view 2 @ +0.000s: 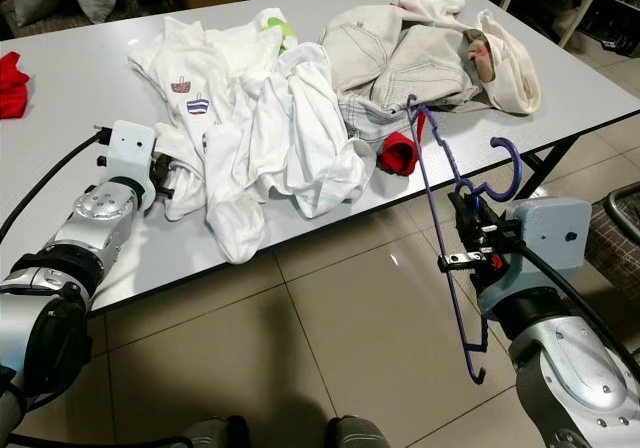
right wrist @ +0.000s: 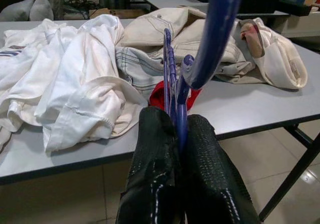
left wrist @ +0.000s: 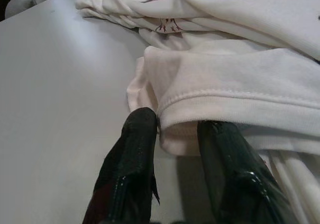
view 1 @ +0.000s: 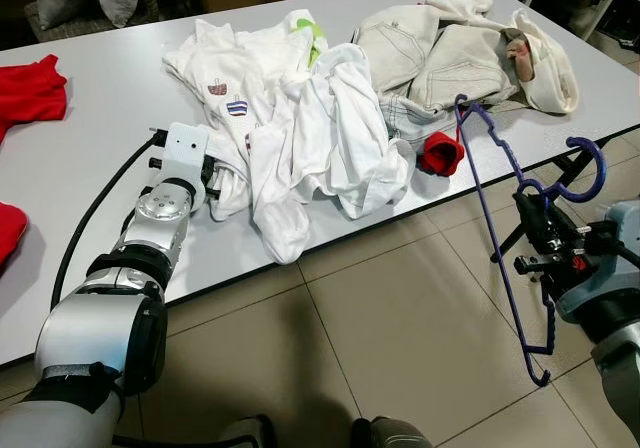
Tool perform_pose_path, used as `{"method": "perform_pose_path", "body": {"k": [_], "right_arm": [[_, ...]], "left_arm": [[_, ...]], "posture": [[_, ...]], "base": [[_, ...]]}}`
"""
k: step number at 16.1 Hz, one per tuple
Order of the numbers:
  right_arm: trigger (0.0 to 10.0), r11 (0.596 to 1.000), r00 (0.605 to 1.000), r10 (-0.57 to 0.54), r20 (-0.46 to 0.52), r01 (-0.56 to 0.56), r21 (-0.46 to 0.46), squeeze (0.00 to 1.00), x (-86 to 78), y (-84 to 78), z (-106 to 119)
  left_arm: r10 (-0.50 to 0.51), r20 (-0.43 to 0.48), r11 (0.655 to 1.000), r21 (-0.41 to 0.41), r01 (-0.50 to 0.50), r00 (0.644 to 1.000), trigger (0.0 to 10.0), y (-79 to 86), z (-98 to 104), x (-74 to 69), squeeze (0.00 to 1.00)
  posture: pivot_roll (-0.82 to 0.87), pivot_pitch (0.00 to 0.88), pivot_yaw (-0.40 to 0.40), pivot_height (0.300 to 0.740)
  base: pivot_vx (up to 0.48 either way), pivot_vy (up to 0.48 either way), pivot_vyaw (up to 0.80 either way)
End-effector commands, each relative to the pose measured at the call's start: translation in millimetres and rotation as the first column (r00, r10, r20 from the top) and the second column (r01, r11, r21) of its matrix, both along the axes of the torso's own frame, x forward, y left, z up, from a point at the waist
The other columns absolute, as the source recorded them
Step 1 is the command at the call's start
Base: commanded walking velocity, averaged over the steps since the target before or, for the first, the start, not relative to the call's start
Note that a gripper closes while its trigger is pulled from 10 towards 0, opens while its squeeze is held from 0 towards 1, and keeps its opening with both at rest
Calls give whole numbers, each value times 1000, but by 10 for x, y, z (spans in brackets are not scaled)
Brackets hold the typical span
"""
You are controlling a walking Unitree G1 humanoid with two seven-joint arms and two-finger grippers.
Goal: Hang hanger
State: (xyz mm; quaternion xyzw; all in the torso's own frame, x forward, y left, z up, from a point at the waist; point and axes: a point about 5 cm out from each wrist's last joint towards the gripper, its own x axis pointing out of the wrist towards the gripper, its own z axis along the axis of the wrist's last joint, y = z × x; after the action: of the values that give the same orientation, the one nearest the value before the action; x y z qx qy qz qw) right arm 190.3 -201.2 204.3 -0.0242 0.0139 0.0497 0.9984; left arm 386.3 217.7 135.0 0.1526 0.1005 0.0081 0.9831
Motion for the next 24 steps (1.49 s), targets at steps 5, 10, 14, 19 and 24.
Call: {"method": "perform_pose_path", "body": {"k": [5, 10, 14, 19, 24], "right_arm": [[10000, 1000, 1000, 0, 4, 0, 6, 0, -6, 22, 16], [10000, 1000, 1000, 15, -4, -15, 24, 0, 11, 55, -16], [10000, 999, 1000, 14, 1, -14, 35, 0, 40, 81, -34], [10000, 997, 1000, -6, 27, 4, 79, 0, 141, 137, -101], [10000, 994, 997, -14, 72, 6, 106, 0, 272, 160, -150]], "left_arm": [[14, -13, 1000, -11, -14, 1000, 0, 57, -13, -14, 0], [1, -12, 1000, -27, -1, 1000, 0, 67, -4, -15, 0], [-9, -4, 998, -60, 9, 1000, 0, 77, 22, -8, 0], [-71, 48, 991, -106, 76, 996, 0, 44, 210, 62, 0], [-221, 130, 965, -114, 236, 967, 0, -67, 557, 157, 0]], "posture": [[-341, 150, 9, 740], [-327, 141, 8, 740], [-305, 126, 27, 740], [-217, 72, 79, 740], [-146, 0, 121, 740]], "base": [[0, 0, 0], [0, 0, 0], [0, 0, 0], [0, 0, 0], [0, 0, 0]]}}
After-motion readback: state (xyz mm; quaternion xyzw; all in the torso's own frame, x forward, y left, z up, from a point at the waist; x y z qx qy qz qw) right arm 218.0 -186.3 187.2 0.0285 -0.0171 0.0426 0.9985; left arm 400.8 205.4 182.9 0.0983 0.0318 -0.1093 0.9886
